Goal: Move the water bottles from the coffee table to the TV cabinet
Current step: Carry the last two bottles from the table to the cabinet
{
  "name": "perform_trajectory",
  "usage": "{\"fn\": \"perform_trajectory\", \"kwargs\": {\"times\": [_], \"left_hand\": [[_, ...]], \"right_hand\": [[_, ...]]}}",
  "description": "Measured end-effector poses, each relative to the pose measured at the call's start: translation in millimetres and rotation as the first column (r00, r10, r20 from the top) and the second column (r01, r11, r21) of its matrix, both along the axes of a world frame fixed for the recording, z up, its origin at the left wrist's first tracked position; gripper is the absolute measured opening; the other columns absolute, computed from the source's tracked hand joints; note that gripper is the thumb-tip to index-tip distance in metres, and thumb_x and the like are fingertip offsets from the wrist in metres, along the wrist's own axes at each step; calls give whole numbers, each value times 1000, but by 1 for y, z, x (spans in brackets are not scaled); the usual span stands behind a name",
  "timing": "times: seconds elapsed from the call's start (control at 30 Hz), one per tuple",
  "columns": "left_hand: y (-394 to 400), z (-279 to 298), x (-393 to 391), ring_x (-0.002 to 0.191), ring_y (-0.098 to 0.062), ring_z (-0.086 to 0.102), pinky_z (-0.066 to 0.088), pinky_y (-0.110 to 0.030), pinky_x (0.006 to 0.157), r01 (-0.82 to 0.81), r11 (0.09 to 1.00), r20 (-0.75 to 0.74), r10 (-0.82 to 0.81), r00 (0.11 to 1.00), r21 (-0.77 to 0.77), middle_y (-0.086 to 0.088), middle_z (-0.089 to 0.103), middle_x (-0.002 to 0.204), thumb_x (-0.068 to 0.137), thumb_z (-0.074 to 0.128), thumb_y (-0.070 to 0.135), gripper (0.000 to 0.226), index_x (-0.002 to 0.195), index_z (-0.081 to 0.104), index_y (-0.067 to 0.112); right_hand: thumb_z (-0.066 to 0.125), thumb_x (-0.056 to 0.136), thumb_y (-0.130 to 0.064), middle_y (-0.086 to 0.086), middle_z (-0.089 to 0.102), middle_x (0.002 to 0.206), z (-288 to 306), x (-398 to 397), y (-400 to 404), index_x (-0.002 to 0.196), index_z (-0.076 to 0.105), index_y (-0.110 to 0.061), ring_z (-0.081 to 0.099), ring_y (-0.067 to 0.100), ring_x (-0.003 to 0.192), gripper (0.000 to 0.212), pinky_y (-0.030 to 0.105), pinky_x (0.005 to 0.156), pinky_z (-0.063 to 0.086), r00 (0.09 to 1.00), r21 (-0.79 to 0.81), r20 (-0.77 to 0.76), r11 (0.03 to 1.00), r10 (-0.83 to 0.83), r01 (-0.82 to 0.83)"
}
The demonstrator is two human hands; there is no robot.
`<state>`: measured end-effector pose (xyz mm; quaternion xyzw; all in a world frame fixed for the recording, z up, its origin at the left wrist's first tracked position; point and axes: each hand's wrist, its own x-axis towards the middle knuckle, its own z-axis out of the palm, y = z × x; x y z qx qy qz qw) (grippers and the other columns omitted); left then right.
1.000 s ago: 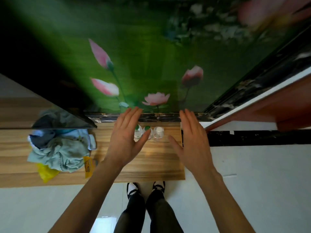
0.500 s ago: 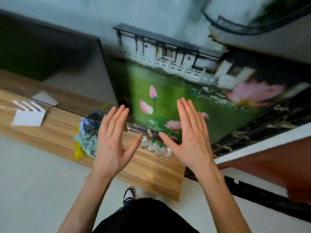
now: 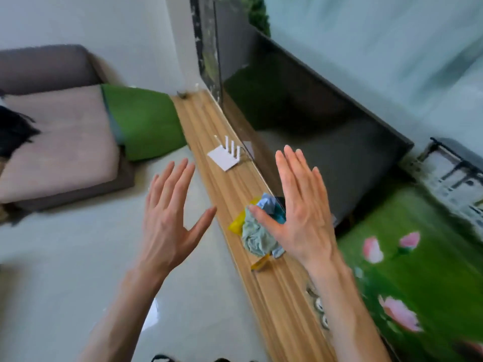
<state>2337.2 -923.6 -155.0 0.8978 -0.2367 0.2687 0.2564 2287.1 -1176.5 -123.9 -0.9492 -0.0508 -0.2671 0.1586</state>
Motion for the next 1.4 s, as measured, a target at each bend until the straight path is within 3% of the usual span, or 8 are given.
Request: {"fn": "perform_trajectory", "kwargs": {"times": [0.2,0.43,0.63,1.1,1.4], "left_hand": [[133,12,-3,159,-30,28,29,-59,124,-311,950,13,312,950,-12,-9,41,166,99,57,51,73,157,43,9],[282,18,-14,162,-27,21,26,-56,127,-543,840,-46,542,839,-6,-8,33,170,96,59,51,79,160,37,11],[391,19,-27,163,-22,15,15,-43,133,-674,738,-55,675,736,37,-3,26,173,97,54,58,83,163,30,16],[574,14,-22,164,-18,12,25,-56,128,-880,474,-57,879,474,-4,-1,26,173,99,48,63,81,165,25,22],[678,19,35,163,-17,15,19,-50,131,-966,258,-63,964,259,-29,0,30,172,99,42,67,81,164,28,22]], "right_hand": [[47,96,-70,2,15,172,16,71,116,164,17,-14,9,17,159,93,47,128,15,974,-92,36,971,225,-221],[50,95,-70,0,21,170,26,125,275,162,24,-15,12,16,159,91,48,127,17,900,-126,98,903,424,-412],[47,96,-70,-1,20,171,23,152,405,163,20,-17,10,15,159,90,49,127,17,830,-147,115,836,546,-529],[46,97,-69,2,26,168,28,226,652,162,24,-16,13,17,159,87,48,127,16,563,-146,67,567,824,-811],[45,97,-71,1,21,170,28,314,796,163,20,-17,9,17,159,89,50,127,17,389,-138,2,386,921,-912]]}}
